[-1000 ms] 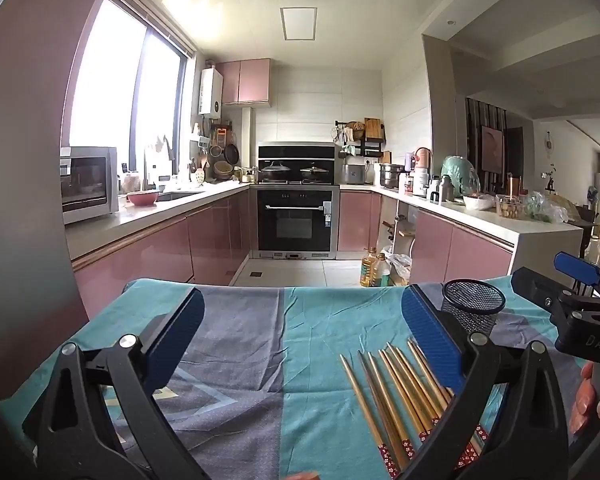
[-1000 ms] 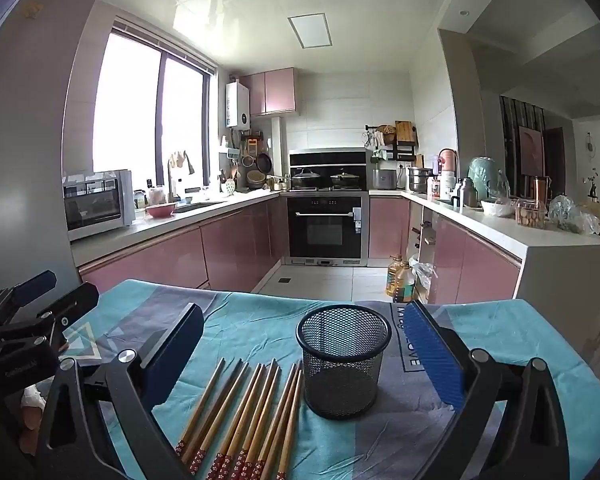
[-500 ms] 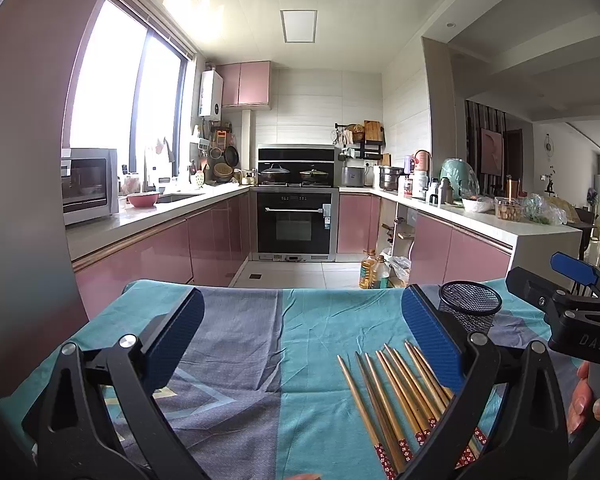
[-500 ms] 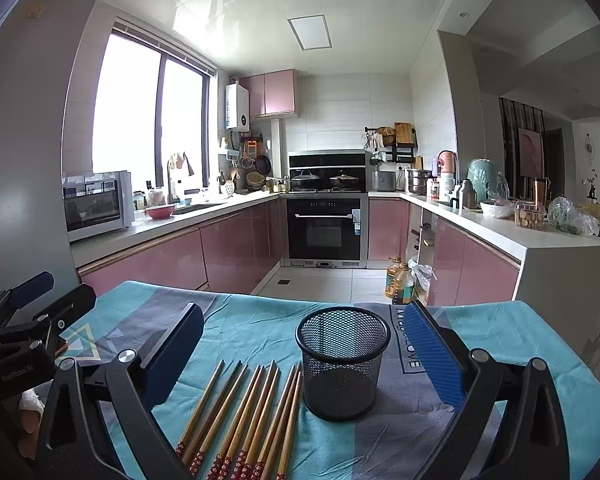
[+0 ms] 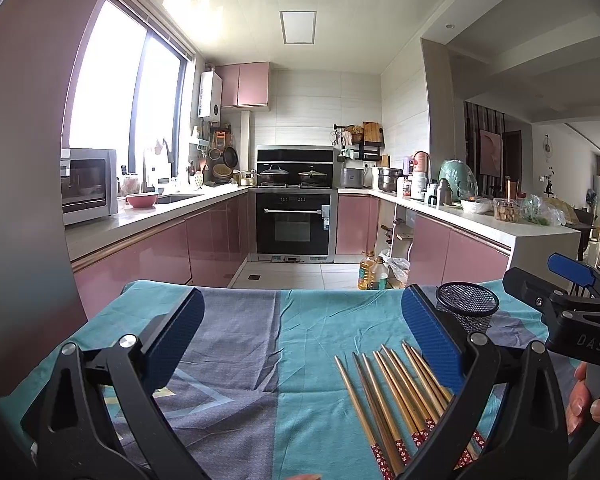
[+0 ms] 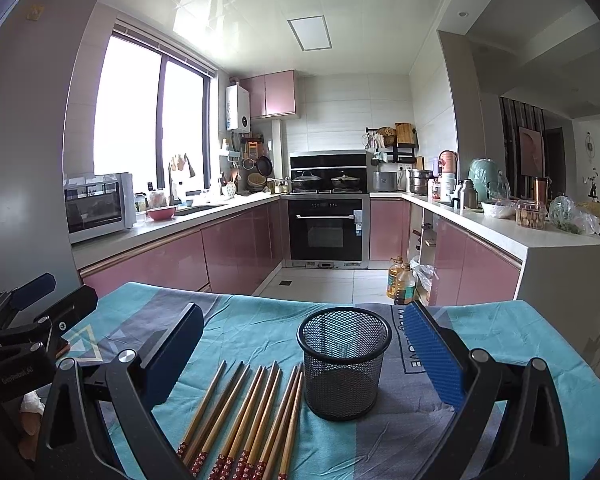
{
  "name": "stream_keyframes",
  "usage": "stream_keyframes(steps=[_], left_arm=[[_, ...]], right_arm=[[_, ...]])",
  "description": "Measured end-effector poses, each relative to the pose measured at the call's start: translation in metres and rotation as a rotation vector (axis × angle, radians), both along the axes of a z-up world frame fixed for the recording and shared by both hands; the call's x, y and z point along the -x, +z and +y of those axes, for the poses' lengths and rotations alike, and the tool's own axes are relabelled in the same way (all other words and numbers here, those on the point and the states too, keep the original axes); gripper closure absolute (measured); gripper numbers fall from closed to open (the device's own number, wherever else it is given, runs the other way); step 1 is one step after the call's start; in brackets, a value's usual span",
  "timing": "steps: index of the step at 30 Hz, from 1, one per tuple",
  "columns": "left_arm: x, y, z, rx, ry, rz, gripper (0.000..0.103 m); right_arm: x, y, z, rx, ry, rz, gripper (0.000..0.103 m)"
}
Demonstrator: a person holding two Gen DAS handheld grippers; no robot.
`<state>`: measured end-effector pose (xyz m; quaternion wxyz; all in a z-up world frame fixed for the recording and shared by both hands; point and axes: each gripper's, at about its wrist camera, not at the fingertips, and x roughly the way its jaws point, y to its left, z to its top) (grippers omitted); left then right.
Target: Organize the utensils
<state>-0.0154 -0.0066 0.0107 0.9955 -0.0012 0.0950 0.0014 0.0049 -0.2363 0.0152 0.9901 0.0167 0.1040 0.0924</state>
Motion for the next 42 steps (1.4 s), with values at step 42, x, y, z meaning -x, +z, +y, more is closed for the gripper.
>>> stream_keyframes(steps=[42], left_arm=[[-0.0070,-0.0053,-0.0038,-0.002,-0.027,0.041,0.006]], right_arm=[[-0.0051,-0.0053,-0.0048,-0.010,0.015,0.041,0.006]])
